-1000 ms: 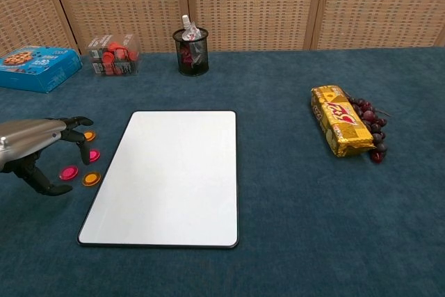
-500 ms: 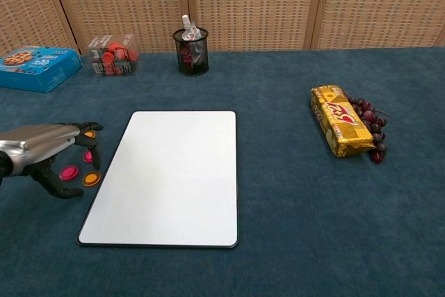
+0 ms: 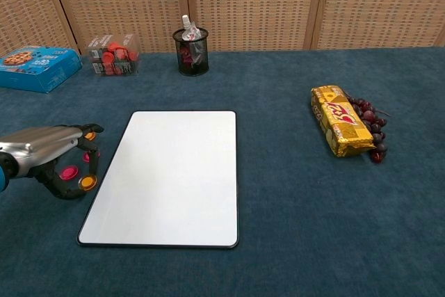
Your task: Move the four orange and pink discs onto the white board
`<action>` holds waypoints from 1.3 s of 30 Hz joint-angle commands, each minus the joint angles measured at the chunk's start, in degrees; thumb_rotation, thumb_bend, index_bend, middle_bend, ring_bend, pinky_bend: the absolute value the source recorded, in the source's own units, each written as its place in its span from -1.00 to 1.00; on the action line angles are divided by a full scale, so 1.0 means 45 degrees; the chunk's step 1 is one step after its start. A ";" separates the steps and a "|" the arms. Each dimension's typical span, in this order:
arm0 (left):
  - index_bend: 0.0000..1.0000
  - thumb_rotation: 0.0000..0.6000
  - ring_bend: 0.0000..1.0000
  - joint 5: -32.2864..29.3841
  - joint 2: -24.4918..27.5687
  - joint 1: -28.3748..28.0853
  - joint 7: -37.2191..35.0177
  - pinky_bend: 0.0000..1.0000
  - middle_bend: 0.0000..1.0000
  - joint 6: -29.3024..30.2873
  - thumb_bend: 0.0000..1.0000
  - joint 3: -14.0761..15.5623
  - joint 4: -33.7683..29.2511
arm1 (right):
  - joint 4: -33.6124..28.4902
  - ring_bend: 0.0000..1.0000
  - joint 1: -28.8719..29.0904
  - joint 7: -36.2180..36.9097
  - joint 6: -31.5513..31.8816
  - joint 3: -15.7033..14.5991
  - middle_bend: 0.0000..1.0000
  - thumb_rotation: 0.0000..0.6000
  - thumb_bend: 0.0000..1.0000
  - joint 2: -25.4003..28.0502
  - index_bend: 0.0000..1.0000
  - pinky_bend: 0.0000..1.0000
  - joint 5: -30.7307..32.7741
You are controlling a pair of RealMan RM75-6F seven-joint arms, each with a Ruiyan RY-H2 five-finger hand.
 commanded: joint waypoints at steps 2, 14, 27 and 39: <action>0.09 1.00 -1.00 0.0125 0.0295 0.0014 -0.0145 -1.00 -1.00 0.0143 -0.35 -0.0040 -0.0407 | -0.0006 -1.00 0.0002 0.0010 -0.0012 -0.0004 -1.00 1.00 -1.00 0.0008 -1.00 -1.00 0.0006; 0.09 1.00 -1.00 0.0145 0.0335 -0.0854 0.0861 -1.00 -1.00 0.0183 -0.36 -0.0287 -0.2742 | -0.0058 -1.00 0.0009 -0.0006 -0.0055 -0.0019 -1.00 1.00 -1.00 0.0029 -1.00 -1.00 0.0044; -0.69 1.00 -1.00 -0.1588 -0.1520 -0.2054 0.2454 -1.00 -1.00 0.0587 -0.63 -0.0376 -0.2632 | -0.0112 -1.00 0.0038 0.0204 -0.0257 -0.0037 -1.00 1.00 -1.00 0.0127 -1.00 -1.00 0.0189; -0.69 1.00 -1.00 -0.0447 0.0778 -0.1375 -0.0187 -1.00 -1.00 0.0464 -0.54 -0.0584 -0.1708 | -0.0183 -1.00 0.0027 0.0130 -0.0265 -0.0073 -1.00 1.00 -1.00 0.0141 -1.00 -1.00 0.0192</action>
